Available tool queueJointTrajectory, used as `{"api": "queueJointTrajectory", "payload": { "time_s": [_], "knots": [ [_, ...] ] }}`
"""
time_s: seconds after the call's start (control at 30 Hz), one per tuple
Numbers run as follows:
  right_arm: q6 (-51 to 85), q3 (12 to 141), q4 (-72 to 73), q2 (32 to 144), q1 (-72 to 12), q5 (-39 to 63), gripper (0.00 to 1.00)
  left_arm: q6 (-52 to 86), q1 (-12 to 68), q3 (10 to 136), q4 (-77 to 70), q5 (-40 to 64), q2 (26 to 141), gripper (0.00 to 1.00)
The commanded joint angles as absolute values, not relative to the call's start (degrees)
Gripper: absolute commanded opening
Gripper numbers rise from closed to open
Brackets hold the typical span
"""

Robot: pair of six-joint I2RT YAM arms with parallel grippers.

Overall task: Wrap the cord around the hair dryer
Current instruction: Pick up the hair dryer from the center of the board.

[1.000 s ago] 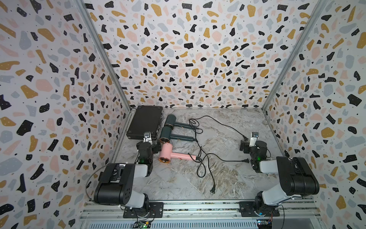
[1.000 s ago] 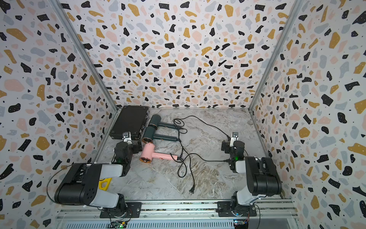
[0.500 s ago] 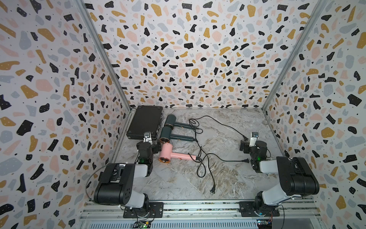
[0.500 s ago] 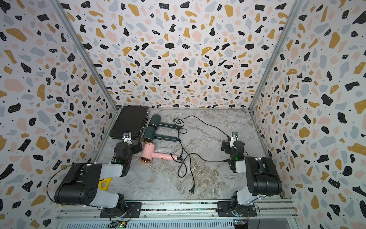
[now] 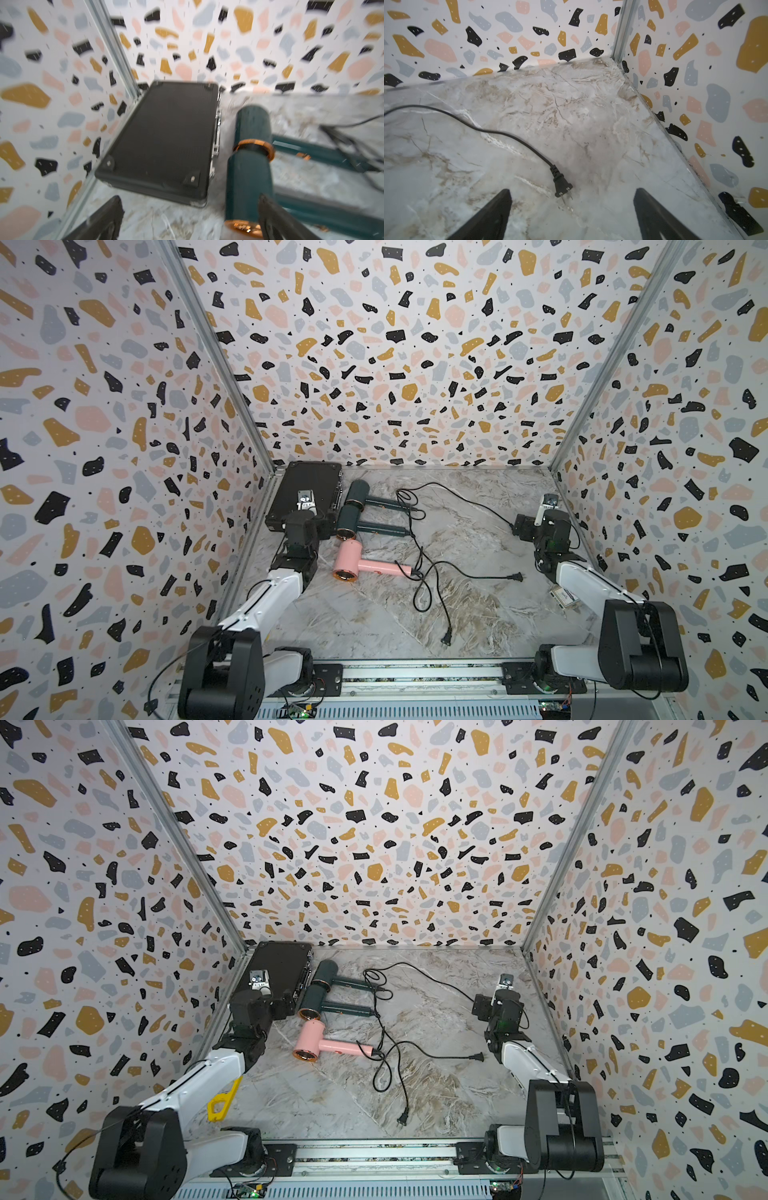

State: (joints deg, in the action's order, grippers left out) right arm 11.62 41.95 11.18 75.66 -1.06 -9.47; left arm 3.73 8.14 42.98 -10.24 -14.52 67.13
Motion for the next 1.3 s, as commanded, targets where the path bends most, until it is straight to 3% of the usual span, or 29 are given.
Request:
{"api": "queueJointTrajectory", "payload": {
  "time_s": [0.0, 0.13, 0.33, 0.57, 1.1, 1.27],
  "knots": [
    [16.37, 49.11, -16.09, 75.06, -3.44, -9.45, 0.96, 8.09, 11.25, 51.03, 16.02, -15.82, 66.59, 0.99],
    [18.83, 54.29, -28.74, 74.40, -5.85, -8.89, 0.96, 12.86, 15.15, 53.51, 26.42, -13.65, 67.94, 0.99],
    [18.29, 59.13, -38.49, 76.29, -7.08, -3.28, 0.96, 11.67, 16.37, 55.07, 30.81, -9.89, 73.53, 0.99],
    [18.23, 58.48, -40.57, 74.66, -10.33, -2.16, 0.96, 10.50, 16.39, 59.53, 33.33, -0.28, 81.09, 0.99],
    [18.08, 54.47, -40.66, 71.11, -13.71, -2.99, 0.95, 12.58, 16.10, 63.38, 33.23, 2.81, 97.03, 1.00],
    [17.58, 53.63, -40.69, 70.74, -13.89, -3.33, 0.95, 13.61, 16.17, 61.61, 31.61, 3.23, 99.71, 0.91]
  ]
}}
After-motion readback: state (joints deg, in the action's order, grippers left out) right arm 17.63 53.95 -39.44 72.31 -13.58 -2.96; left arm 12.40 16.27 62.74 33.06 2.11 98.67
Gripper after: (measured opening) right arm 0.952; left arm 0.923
